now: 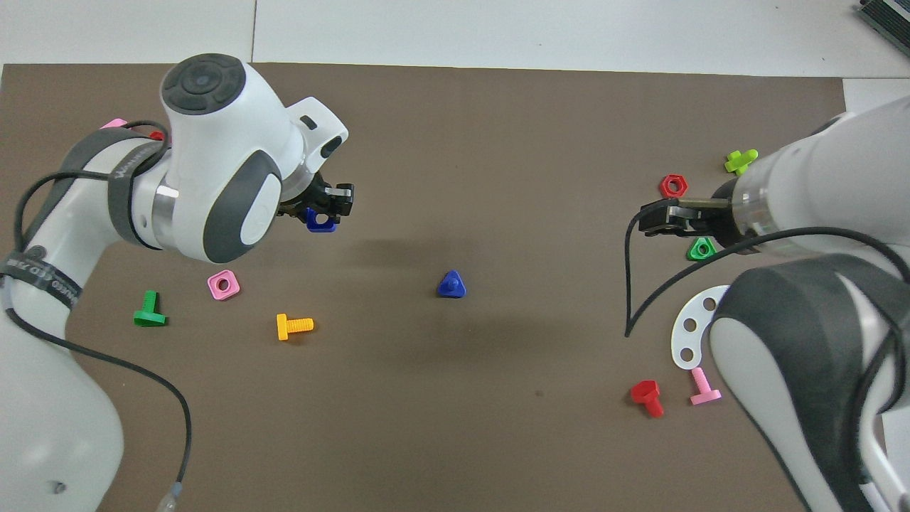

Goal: Unscrew and place screws in storage area

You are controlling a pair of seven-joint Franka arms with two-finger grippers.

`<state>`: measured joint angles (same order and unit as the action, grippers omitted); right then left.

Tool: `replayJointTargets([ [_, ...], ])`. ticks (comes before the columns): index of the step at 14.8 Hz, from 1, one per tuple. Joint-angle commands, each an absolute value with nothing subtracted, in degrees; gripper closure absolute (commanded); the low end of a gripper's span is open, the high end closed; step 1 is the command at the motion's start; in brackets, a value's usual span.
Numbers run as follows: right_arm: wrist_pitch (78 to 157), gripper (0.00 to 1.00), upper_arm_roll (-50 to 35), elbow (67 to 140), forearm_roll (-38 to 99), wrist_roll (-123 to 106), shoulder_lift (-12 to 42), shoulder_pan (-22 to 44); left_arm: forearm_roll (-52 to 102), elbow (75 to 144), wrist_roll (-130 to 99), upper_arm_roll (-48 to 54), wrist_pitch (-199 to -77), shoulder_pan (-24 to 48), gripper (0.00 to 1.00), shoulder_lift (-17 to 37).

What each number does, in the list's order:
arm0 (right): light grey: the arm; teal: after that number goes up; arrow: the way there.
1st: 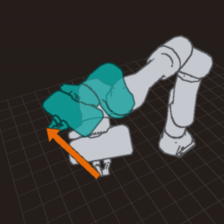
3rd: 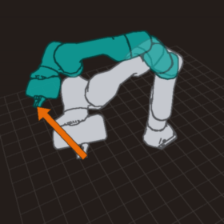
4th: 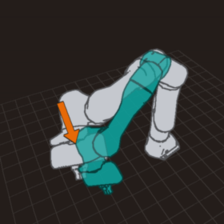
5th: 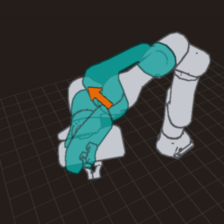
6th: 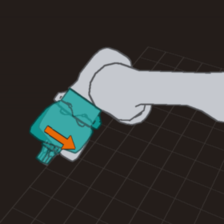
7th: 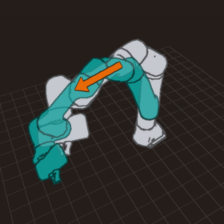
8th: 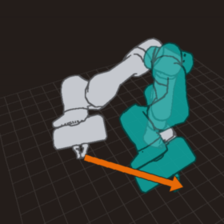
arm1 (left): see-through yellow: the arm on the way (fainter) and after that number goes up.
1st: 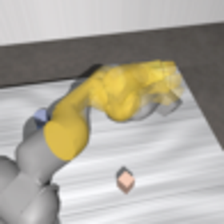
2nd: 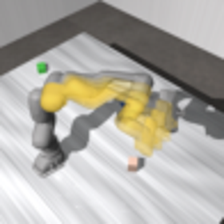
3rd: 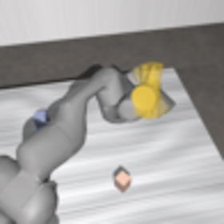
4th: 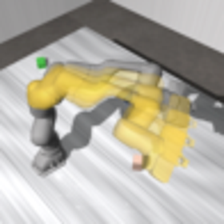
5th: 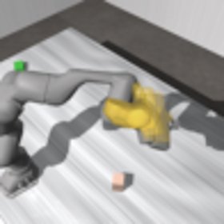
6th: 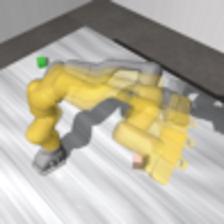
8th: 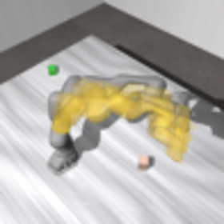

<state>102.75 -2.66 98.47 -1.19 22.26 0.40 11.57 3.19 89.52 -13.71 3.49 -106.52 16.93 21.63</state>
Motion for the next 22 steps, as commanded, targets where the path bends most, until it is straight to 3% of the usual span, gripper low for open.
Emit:
replayJointTargets([
  [1,107.04,0.01,-2.72,99.05,-1.23,27.15,3.85,16.24,4.48,100.16,-6.0,3.69,-111.15,13.98,0.93,16.89],
  [4,111.52,0.01,-2.72,99.05,-1.23,32.94,7.9,21.78,4.31,113.34,-3.79,3.52,-125.2,12.75,0.92,13.28],
  [7,115.66,0.01,-2.72,99.05,-1.67,35.77,11.5,25.39,3.78,116.89,-2.11,3.43,-127.79,12.13,0.89,13.18],
  [8,116.53,0.01,-2.72,99.14,-1.67,35.86,12.38,26.01,3.78,117.16,-2.28,3.43,-127.88,11.87,0.75,13.18],
  [9,117.85,0.01,-2.72,99.14,-1.67,36.21,13.52,26.89,3.78,117.07,-2.29,3.43,-127.88,11.52,0.32,13.27],
  [10,118.82,0.01,-2.72,99.75,-1.67,37.17,14.06,27.85,3.78,116.81,-2.29,3.43,-127.79,11.51,0.0,13.27],
  [16,126.64,0.09,-2.72,102.92,-2.2,37.71,17.13,30.32,3.43,110.49,-0.36,3.43,-118.68,6.34,0.0,12.66],
  [22,130.08,0.19,-2.72,102.92,-4.21,37.97,20.74,32.17,1.23,108.63,6.42,3.34,-108.82,-3.07,0.0,4.76],
])
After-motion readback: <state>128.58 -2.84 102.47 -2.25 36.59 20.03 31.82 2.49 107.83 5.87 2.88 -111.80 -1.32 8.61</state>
